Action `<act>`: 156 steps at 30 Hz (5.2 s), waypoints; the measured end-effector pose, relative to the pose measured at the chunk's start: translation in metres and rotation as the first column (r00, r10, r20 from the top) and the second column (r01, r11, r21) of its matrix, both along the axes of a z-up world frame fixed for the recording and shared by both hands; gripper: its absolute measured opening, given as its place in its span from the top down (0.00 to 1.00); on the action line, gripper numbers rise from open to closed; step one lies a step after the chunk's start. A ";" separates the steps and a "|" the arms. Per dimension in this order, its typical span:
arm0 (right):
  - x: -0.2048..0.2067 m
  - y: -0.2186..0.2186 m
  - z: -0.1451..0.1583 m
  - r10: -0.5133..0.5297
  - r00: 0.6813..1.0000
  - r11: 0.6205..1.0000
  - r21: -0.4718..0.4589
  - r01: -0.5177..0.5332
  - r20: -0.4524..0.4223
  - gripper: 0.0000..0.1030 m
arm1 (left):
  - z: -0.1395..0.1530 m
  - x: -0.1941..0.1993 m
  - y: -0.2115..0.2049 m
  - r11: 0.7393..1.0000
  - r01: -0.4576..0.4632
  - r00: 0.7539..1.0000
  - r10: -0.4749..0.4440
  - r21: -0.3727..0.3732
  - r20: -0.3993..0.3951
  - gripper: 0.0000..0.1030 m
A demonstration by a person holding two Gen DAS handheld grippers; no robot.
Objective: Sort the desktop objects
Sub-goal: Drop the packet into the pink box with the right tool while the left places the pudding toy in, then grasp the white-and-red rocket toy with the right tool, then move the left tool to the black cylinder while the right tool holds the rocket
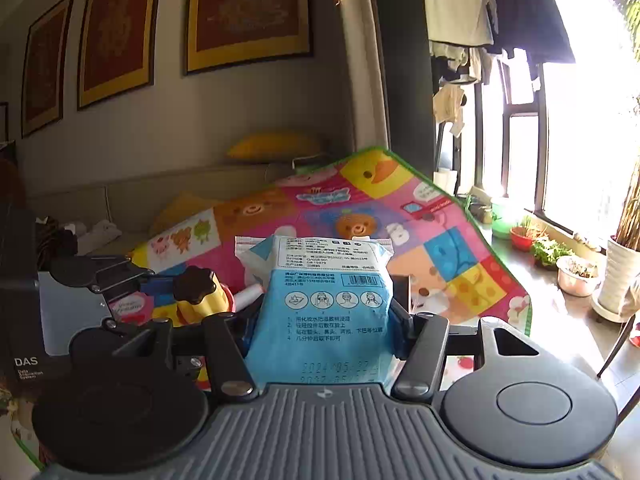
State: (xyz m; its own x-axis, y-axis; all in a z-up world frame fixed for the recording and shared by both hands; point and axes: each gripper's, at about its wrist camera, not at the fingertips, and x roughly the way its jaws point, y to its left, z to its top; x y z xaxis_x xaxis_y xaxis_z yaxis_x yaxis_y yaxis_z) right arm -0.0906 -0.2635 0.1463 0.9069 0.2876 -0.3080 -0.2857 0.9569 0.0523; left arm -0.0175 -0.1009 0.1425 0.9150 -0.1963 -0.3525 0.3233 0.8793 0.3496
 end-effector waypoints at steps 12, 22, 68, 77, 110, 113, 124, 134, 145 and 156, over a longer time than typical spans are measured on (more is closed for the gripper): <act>0.117 0.000 0.014 -0.085 0.996 0.995 -0.048 0.085 0.012 0.44 | -0.038 0.106 0.025 0.979 -0.052 0.995 0.033 -0.197 -0.098 0.08; 0.251 0.068 -0.045 -0.017 0.984 1.000 0.023 0.021 -0.175 0.32 | -0.099 0.071 0.086 0.982 -0.138 0.961 0.101 -0.128 -0.256 0.05; 0.103 0.099 -0.118 0.253 0.807 0.933 -0.085 -0.348 -0.533 0.74 | -0.123 0.093 0.161 0.910 -0.365 0.910 0.304 -0.197 -0.283 0.06; 0.101 0.041 -0.154 0.222 0.874 0.975 0.088 -0.204 -0.433 0.54 | -0.137 0.166 0.126 0.930 -0.367 0.902 0.352 -0.014 -0.249 0.35; 0.084 -0.012 -0.184 0.118 0.927 0.952 0.305 -0.005 -0.355 0.26 | -0.114 0.078 0.069 0.975 -0.221 0.944 0.221 0.031 -0.246 0.42; 0.088 -0.011 -0.186 0.111 0.920 0.955 0.298 0.006 -0.375 0.22 | -0.120 0.109 0.074 0.973 -0.232 0.936 0.220 -0.013 -0.275 0.42; 0.087 0.005 -0.185 0.075 0.925 0.979 0.204 0.003 -0.372 0.17 | -0.135 0.130 0.089 0.966 -0.236 0.931 0.194 -0.103 -0.310 0.76; 0.091 0.010 -0.184 0.096 0.919 0.983 0.184 -0.027 -0.382 0.07 | -0.122 0.011 0.079 0.983 -0.022 0.931 -0.045 -0.181 -0.362 0.76; 0.091 0.017 -0.183 0.081 0.918 0.990 0.134 -0.031 -0.388 0.00 | -0.131 -0.004 0.078 0.995 -0.070 0.937 0.041 -0.072 -0.348 0.43; 0.090 0.021 -0.183 0.070 0.919 0.994 0.108 -0.031 -0.388 0.00 | -0.129 0.024 0.100 0.986 -0.135 0.936 0.094 -0.101 -0.340 0.26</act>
